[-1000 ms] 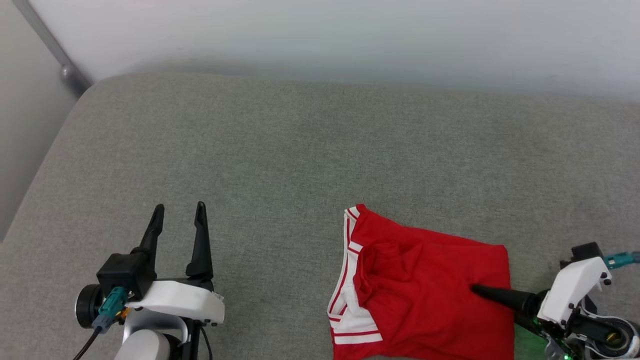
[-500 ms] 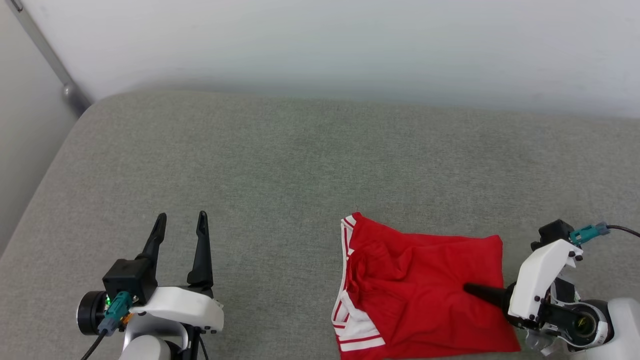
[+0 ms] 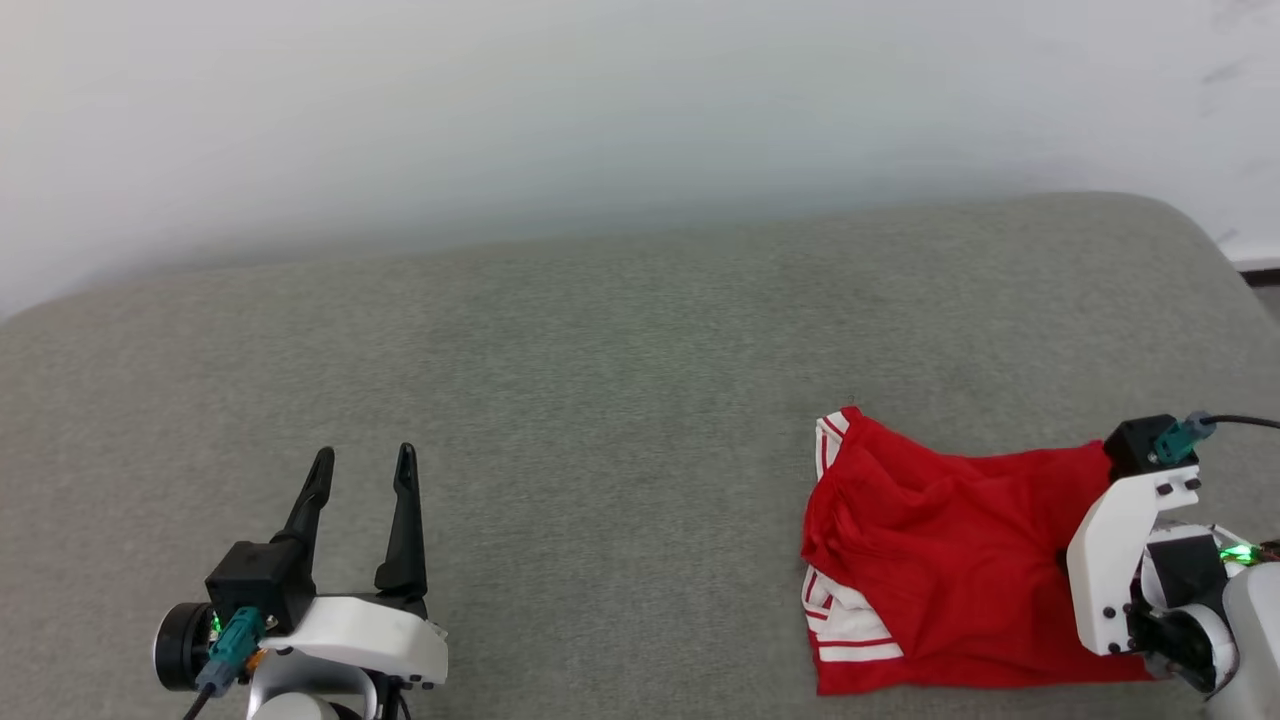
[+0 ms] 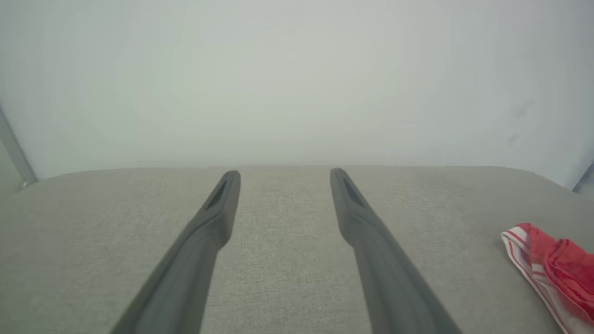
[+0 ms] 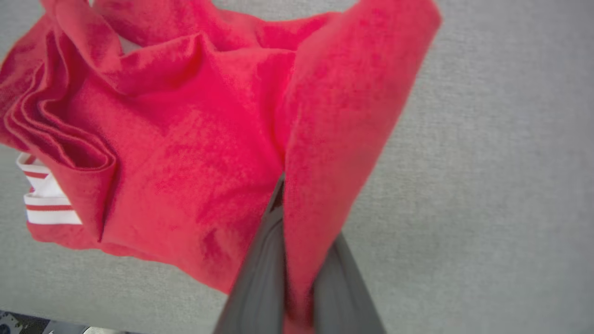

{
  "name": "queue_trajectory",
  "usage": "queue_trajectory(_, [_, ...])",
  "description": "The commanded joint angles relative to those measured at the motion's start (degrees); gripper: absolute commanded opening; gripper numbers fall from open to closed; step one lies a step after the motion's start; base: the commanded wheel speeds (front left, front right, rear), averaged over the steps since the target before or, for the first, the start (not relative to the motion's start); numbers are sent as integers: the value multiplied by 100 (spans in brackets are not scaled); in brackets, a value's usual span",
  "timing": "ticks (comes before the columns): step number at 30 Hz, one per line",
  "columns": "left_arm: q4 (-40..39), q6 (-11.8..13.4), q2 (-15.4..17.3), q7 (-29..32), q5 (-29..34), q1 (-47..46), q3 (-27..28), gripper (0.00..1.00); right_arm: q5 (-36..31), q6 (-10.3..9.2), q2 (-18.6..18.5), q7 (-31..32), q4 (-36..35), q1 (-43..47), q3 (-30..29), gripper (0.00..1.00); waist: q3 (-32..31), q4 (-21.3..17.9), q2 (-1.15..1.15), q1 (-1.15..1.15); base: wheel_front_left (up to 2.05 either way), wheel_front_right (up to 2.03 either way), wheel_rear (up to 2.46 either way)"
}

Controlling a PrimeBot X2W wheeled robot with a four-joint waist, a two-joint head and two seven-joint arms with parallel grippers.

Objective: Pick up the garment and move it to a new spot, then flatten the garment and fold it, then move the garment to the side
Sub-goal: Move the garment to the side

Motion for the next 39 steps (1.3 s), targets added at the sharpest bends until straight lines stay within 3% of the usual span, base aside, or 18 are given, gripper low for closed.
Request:
queue_trajectory(1, [-24,-24,-32,-39,48,-64,-14,100,-75,-5,-78,-70,59,-174,62,0,130,-589,0,0,0,0,0])
queue_trajectory(7, [-110,-109,-25,-33,136,-281,-61,100,-157,-5,-273,-387,322,-666,184,0,474,-1216,0,0,0,0,0])
queue_trajectory(12, [-208,-251,99,57,317,-759,-240,100,-268,-5,-517,-940,739,-1251,-48,0,1124,-1476,0,0,0,0,0])
queue_trajectory(23, [-799,-551,447,409,774,-2133,-526,100,-629,-5,-801,-2519,1730,-2573,-1545,0,2771,-1237,0,0,0,0,0])
queue_trajectory(29, [-1108,-628,570,561,890,-2465,-605,100,-816,-5,-676,-3057,2310,-2892,-2067,0,3345,-1087,0,0,0,0,0])
queue_trajectory(31, [-1161,-616,611,599,908,-2488,-597,100,-956,-5,-612,-3233,2538,-2949,-2234,48,3437,-1065,0,0,0,0,0])
queue_trajectory(32, [-1182,-608,627,605,909,-2483,-591,100,-1020,-5,-575,-3313,2652,-2975,-2310,100,3460,-1060,0,0,0,0,0])
queue_trajectory(39, [-1097,-536,717,551,816,-2245,-508,100,-1532,-5,-520,-4020,3131,-3113,-2814,100,3246,-1120,0,0,0,0,0])
